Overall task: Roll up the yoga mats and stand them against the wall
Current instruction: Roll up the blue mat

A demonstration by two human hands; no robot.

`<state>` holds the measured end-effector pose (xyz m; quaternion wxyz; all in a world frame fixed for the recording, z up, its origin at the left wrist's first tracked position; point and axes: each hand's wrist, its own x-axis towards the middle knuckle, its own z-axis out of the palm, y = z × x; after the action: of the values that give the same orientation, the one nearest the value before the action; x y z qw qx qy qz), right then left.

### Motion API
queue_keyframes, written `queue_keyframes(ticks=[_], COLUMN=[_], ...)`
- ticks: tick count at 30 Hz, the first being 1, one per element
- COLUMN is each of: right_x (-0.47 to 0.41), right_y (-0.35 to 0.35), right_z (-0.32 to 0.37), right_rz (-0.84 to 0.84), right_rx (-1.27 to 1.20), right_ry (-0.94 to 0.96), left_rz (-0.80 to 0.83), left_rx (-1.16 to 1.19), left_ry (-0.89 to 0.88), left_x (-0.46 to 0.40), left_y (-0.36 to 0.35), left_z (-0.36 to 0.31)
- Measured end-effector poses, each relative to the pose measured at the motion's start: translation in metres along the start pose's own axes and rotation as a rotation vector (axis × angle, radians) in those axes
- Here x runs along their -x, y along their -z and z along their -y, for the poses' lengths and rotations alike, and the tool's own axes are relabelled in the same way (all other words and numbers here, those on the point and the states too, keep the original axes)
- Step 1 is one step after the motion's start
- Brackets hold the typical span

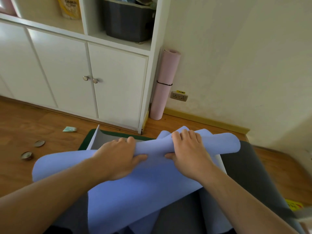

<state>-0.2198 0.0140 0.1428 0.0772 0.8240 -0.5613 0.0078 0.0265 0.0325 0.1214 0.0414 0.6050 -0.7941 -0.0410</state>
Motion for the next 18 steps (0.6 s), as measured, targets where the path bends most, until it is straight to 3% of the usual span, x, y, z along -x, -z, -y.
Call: queue_keyframes(ticks=[6,11,18], right_x=[0.002,-0.003,-0.007], right_y=[-0.002,0.001,0.000], right_z=[0.001,-0.003,-0.014], right_rz=[0.120,0.184,0.185], right_rx=[-0.095,-0.228,-0.210], right_ry=[0.032,-0.016,-0.047], left_rz=[0.040,0.090,0.149], left_rx=[-0.113,-0.058,-0.166], left_ry=[-0.015,-0.032,-0.270], left_x=[-0.001,0.001,0.002], left_y=[-0.007,-0.009,0.000], left_z=[0.003,0.000,-0.003])
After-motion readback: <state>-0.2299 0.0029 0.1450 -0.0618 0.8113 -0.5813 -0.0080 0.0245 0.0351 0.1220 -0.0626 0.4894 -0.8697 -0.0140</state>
